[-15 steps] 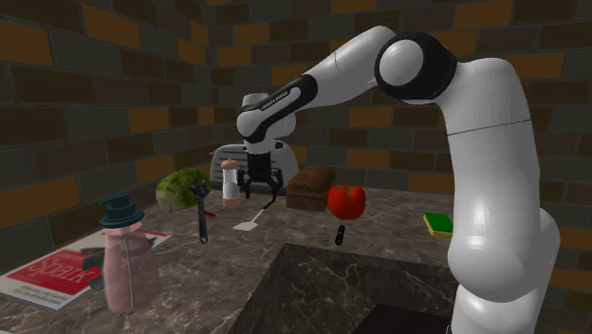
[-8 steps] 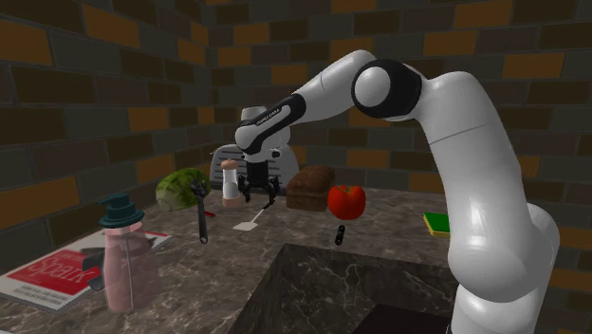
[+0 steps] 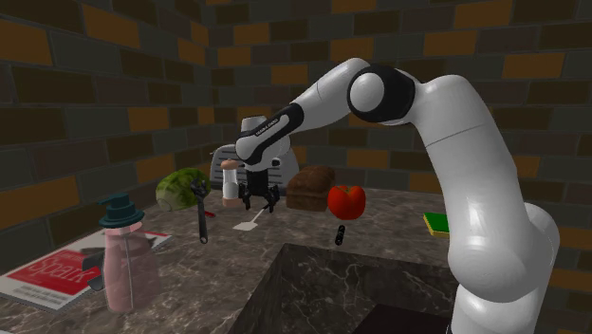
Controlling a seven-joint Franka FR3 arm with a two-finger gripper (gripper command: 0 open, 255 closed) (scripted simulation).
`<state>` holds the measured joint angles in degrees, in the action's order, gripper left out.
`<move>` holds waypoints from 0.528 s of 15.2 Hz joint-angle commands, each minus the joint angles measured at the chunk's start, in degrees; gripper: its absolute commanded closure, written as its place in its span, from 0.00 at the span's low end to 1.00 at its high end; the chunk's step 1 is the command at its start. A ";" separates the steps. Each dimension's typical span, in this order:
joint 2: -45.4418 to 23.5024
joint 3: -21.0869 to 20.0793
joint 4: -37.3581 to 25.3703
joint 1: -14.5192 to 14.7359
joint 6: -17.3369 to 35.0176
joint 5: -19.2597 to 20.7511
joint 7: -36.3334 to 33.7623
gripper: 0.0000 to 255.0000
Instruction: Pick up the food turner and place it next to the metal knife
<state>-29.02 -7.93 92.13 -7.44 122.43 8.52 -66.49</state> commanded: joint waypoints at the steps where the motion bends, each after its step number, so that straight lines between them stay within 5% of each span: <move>1: -0.07 0.01 -0.02 0.00 0.07 0.01 0.00 0.00; 4: -0.06 0.01 -0.02 0.00 0.06 0.01 0.00 0.00; 5: -0.06 0.01 -0.02 0.00 0.06 0.01 0.00 1.00; 8: -0.06 0.01 -0.02 0.00 0.06 0.01 0.00 1.00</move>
<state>-29.08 -7.92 92.11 -7.43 122.49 8.53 -66.50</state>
